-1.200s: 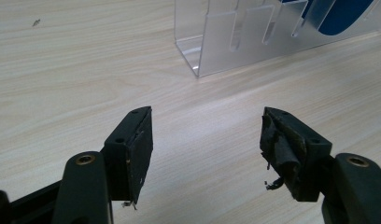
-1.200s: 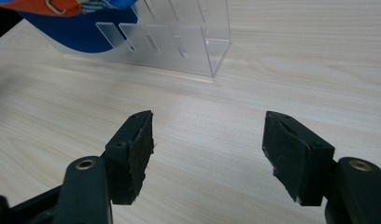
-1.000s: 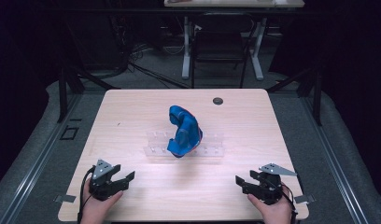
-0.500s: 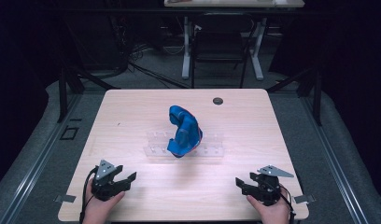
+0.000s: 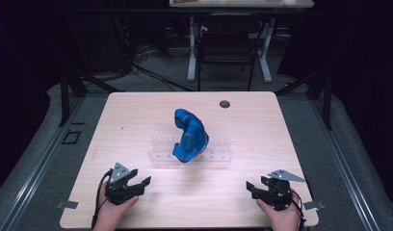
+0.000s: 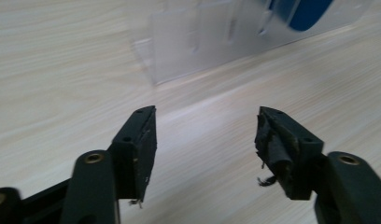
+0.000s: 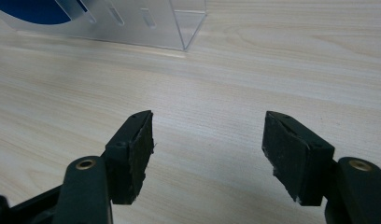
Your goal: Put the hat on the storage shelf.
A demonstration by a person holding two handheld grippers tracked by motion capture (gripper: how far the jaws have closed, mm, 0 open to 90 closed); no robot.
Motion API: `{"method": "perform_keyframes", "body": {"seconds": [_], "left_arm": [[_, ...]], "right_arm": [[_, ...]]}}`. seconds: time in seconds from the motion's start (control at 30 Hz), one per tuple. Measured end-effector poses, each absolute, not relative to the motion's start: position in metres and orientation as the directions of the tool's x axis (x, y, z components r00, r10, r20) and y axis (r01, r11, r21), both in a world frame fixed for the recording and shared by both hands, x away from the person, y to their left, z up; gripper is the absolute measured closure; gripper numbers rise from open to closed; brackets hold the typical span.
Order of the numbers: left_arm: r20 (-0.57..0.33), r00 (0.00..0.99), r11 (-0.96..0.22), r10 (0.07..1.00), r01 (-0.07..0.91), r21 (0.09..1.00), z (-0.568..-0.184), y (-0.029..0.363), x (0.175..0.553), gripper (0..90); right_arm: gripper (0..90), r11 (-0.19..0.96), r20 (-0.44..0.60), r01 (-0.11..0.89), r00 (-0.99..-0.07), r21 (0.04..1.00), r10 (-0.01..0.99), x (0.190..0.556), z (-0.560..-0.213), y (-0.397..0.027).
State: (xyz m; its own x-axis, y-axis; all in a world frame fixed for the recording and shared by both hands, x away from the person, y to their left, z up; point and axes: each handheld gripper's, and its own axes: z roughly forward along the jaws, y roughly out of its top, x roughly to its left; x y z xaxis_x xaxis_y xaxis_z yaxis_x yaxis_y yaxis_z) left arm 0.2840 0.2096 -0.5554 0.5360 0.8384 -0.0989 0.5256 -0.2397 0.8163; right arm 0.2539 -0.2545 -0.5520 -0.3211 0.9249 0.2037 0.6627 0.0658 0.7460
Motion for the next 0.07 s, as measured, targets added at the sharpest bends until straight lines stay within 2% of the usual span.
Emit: {"method": "perform_keyframes", "body": {"seconds": [0.07], "left_arm": [[-0.093, 0.571, -0.257, 0.816, 0.501, 0.826, -0.5497, 0.1949, 0.2880, 41.6]], "right_arm": [[33.4, 0.073, 0.193, 0.658, -0.323, 0.750, 0.926, 0.2541, -0.5515, -0.2544]]}}
